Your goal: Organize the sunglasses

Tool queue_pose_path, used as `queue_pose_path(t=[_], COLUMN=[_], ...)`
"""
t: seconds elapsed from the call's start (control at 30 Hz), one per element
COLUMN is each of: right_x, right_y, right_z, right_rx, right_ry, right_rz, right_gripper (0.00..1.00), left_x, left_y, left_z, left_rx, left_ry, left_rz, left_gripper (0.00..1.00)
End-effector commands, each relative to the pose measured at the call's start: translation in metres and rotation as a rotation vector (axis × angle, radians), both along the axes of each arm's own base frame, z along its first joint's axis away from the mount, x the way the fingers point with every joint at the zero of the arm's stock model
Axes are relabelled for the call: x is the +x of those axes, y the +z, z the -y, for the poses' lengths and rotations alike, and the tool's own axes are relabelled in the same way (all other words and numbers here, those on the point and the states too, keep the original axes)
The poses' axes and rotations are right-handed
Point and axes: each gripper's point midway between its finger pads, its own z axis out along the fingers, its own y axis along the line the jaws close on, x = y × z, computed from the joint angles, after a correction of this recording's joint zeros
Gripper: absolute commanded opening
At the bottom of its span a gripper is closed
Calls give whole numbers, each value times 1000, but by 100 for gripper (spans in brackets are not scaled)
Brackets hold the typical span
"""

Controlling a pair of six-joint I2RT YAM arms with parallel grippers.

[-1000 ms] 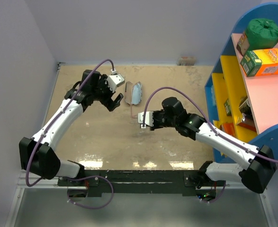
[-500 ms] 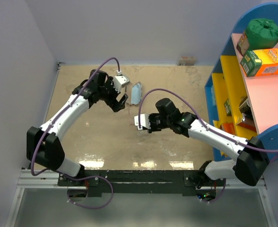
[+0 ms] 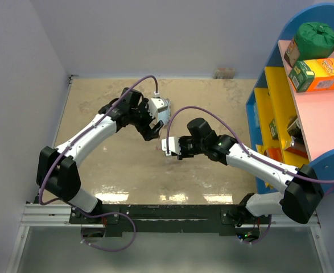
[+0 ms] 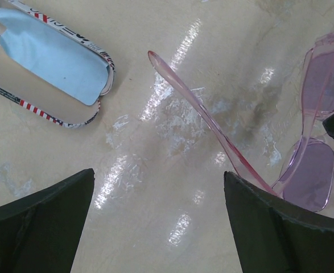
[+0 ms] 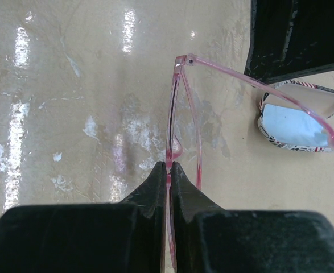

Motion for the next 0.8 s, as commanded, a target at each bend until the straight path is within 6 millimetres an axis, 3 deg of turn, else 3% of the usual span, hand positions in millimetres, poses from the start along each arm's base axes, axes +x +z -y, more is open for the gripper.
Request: queue_pose_path(t=[0.0, 0.43, 0.77], right_x=[2, 3, 2], right_y=[17, 13, 12], right_z=[-8, -8, -7], right_rx=[60, 52, 45], right_ry=[13, 13, 10], right_rz=[27, 25, 28], right_gripper=[0, 0, 0], left_x=[3, 1, 5], left_y=[14, 11, 46], left_z=[10, 13, 7], left_rx=[-22, -19, -66], left_ry=[-22, -34, 12], left_rz=[29, 23, 140], left_gripper=[100, 100, 100])
